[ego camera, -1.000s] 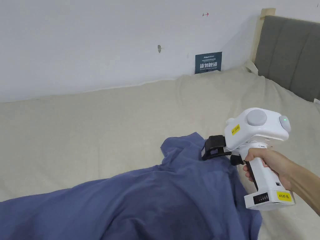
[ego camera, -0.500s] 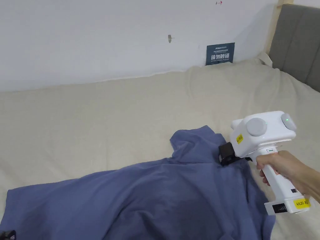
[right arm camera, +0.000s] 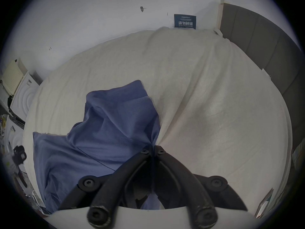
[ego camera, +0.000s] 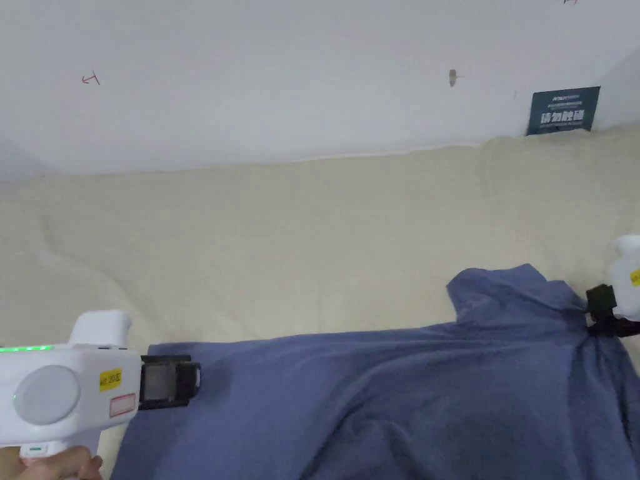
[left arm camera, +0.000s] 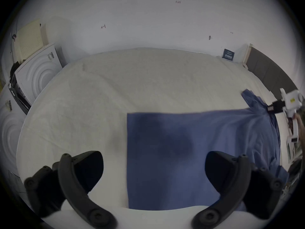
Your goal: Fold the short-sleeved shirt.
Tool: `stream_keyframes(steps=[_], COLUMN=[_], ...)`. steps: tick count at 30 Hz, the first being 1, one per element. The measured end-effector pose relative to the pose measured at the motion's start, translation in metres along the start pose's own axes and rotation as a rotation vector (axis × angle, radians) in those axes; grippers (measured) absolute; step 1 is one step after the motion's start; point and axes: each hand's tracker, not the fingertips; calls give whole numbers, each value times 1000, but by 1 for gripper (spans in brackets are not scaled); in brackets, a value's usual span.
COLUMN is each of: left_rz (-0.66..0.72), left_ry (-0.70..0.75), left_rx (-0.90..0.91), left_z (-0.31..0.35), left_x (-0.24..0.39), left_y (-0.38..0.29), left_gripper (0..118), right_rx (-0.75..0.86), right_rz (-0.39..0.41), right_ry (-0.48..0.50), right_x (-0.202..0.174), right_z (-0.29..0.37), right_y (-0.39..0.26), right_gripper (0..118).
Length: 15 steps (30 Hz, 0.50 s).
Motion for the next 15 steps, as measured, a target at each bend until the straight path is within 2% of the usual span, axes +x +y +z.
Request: stream_keyframes(steps=[5,10,11,12,14,15], left_rz=[2,45,45,48,73,69], left_ry=[64,82,81,73,88,80], left_rx=[-78,-133,-147,-160,-107,-113], left_z=[-50,-97,-104,-108,-102,-98], left_x=[-10,-13,-12,-13,-9,-8], left_y=[39,40,38,35,32,33], left_gripper=[118,116,114,107,104,93], right_rx=[8,0,0,3,7,6], right_rz=[1,0,7,14,34,38], right_ry=[-2,0,-3,-6,-13,-15], right_x=[-2,-8,-10,-11,-12,-13], right_z=[-1,4,4,6,6,8], right_y=[-1,-6,-7,-8,-6,-6], right_gripper=[1,1,1,1,1,1])
